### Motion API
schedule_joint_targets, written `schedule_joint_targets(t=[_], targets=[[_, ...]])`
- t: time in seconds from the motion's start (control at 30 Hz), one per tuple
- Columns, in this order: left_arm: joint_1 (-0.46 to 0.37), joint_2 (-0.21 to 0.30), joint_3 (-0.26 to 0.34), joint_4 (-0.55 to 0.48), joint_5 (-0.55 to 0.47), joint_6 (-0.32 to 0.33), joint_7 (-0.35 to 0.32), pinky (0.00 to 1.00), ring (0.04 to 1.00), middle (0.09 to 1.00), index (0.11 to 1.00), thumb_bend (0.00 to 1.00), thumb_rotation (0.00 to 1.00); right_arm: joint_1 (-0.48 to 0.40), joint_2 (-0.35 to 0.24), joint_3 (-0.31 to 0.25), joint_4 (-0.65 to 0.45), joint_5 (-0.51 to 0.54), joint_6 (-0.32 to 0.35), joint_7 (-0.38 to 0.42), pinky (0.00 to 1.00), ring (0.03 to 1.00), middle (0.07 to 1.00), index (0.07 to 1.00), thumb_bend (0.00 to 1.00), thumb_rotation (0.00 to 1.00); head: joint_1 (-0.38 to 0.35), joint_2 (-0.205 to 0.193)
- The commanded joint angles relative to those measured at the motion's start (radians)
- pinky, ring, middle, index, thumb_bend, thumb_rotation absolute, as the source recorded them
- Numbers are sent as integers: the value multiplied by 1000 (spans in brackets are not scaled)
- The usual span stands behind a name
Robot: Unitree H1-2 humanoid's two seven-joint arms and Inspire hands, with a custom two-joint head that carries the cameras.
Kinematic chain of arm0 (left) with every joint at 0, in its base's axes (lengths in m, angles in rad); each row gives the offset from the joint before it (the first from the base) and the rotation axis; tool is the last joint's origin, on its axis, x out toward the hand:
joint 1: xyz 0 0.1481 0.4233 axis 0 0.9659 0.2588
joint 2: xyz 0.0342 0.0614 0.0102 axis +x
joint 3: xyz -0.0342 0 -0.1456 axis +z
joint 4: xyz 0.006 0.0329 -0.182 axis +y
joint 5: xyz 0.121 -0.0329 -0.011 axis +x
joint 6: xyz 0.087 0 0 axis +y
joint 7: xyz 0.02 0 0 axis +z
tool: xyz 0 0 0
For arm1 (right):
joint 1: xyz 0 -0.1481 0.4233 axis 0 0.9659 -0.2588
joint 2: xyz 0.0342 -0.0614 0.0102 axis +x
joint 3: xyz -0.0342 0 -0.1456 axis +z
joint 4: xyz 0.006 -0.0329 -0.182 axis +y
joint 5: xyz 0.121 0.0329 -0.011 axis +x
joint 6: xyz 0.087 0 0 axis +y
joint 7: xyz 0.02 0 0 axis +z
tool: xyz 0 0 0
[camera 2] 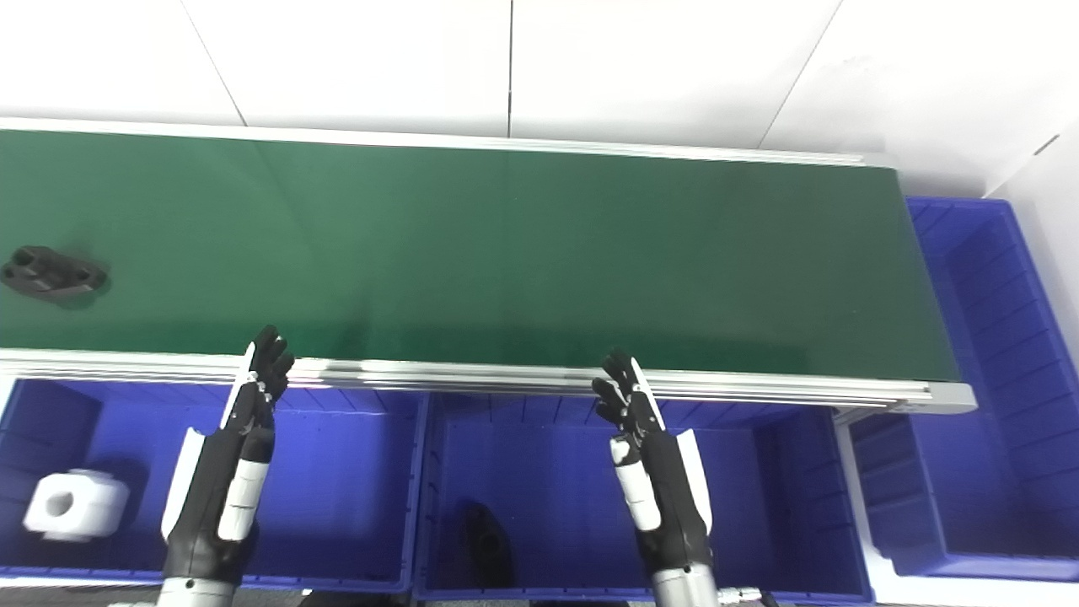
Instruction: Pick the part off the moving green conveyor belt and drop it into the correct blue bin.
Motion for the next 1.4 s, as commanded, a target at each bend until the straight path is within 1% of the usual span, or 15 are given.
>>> schedule_joint_targets(t=[0.0,0.2,0.37,0.53,1.0,1.07,1.1,1.13,1.17,1.2,1.23,1.27,1.3,1.33,1.37], targets=[[3,3,-1,-22,5,-42,5,1000,977,1000,1000,593,1000,-2,4,1,-32,6,-1,10,876,903,943,966,911,1000,1,0],[1,3,-3,-19,-14,-42,1,1000,984,1000,1000,592,1000,-3,2,0,-27,9,-3,11,882,905,944,967,915,1000,2,-2],[2,1,-3,-18,3,-46,7,1000,972,1000,1000,576,1000,-1,0,-1,-29,11,-1,13,887,910,949,971,928,1000,3,-3],[1,1,-5,-15,-4,-49,5,1000,975,1000,1000,563,1000,-2,-1,-1,-27,12,-1,17,891,913,952,973,938,1000,5,-5],[-2,4,-4,-12,10,-44,6,1000,968,1000,1000,570,1000,-2,0,-3,-28,7,5,21,890,909,950,973,924,1000,6,-6],[-3,5,-4,-6,11,-49,6,1000,970,1000,1000,566,1000,-3,0,-4,-24,5,2,20,885,906,949,972,921,1000,9,-13],[-2,3,-5,-1,10,-49,7,1000,970,1000,1000,565,1000,-3,-3,-5,-17,10,-6,23,884,905,948,972,920,1000,27,-36],[-1,1,-6,3,9,-49,8,1000,970,1000,1000,581,1000,-2,-6,-5,-11,14,-12,25,890,907,952,973,914,1000,31,-41],[1,-3,-8,12,12,-56,11,1000,969,1000,1000,587,1000,-2,-11,-7,-1,18,-25,27,892,908,953,974,912,1000,60,-66],[2,-5,-9,18,15,-62,14,1000,970,1000,1000,601,1000,-1,-14,-7,7,20,-35,28,896,909,954,976,910,1000,60,-66],[4,-9,-12,29,22,-70,17,1000,970,1000,1000,609,1000,1,-18,-10,20,28,-51,29,898,910,955,977,909,1000,94,-98],[6,-12,-14,38,28,-77,20,996,968,1000,1000,616,1000,3,-22,-12,30,34,-62,30,906,910,954,975,904,1000,99,-103],[6,-16,-17,50,34,-86,24,992,967,1000,1000,620,1000,4,-26,-16,43,41,-76,31,911,911,954,974,901,1000,125,-128],[6,-17,-20,60,39,-96,26,983,970,1000,1000,616,1000,5,-29,-19,52,47,-86,31,914,913,953,974,901,1000,125,-128],[5,-20,-25,74,47,-107,30,981,970,1000,1000,615,1000,6,-36,-24,67,58,-100,34,915,913,953,975,901,1000,160,-164]])
